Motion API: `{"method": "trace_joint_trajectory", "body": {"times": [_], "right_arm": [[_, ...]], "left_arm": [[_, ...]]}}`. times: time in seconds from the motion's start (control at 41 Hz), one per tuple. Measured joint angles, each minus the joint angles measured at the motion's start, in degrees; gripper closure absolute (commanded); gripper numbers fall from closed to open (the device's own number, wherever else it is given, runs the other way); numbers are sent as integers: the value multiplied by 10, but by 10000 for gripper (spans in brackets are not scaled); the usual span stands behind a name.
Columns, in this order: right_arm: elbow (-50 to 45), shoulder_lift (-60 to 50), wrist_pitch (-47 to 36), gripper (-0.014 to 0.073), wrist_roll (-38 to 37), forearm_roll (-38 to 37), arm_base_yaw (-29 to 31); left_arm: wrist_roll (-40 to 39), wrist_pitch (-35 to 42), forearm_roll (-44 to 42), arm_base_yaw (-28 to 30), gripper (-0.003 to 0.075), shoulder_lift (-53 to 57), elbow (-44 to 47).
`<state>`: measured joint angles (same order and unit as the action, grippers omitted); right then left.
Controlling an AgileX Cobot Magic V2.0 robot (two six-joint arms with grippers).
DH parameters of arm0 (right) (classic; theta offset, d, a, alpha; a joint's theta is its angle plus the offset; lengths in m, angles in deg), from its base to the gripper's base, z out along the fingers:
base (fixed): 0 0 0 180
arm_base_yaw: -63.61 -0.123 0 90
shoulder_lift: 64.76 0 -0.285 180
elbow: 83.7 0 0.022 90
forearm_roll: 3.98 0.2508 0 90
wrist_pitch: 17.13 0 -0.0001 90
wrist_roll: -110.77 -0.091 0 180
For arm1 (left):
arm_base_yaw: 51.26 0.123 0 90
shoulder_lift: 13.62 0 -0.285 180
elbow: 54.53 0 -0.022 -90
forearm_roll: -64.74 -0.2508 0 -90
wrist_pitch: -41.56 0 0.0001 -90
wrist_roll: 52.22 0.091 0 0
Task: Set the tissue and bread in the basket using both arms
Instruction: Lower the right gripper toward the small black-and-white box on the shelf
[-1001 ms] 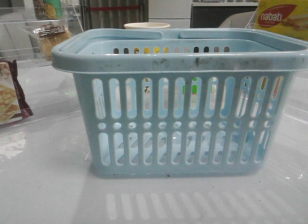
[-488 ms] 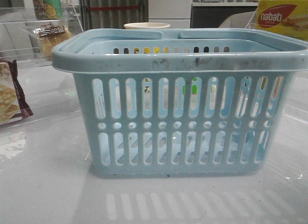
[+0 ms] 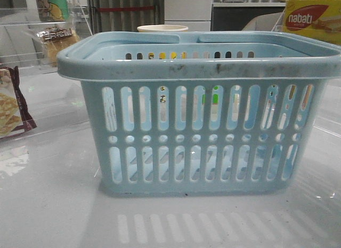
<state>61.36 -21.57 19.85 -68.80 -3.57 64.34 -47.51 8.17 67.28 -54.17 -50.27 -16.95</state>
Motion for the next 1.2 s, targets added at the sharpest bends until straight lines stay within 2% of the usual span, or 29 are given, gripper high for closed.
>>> {"method": "trace_joint_trajectory", "body": {"times": [0.122,0.171,0.22,0.293,0.317,0.391,0.44,0.586,0.806,0.977,1.197], "right_arm": [[-8,42,8,531,0,0,0],[-11,61,8,499,0,0,0],[-12,77,9,427,0,0,0],[-12,101,9,279,0,0,0],[-12,108,7,202,0,0,0],[-12,134,0,84,0,0,0],[-12,149,-4,43,0,0,0],[-11,209,-32,43,0,0,11],[62,325,-44,43,-4,1,79],[155,422,-50,43,-4,1,94],[276,547,-52,43,-4,5,94]], "left_arm": [[0,-6,0,0,629,-30,7],[0,-9,0,0,618,-41,8],[0,-9,0,0,574,-52,8],[0,-9,0,0,458,-67,8],[0,-9,0,0,385,-73,8],[0,-9,0,0,258,-87,8],[0,-9,0,0,209,-96,8],[0,-4,0,0,215,-119,8],[6,9,32,-8,214,-128,8],[50,16,66,-72,214,-128,8],[60,40,72,-158,214,-129,8]]}}
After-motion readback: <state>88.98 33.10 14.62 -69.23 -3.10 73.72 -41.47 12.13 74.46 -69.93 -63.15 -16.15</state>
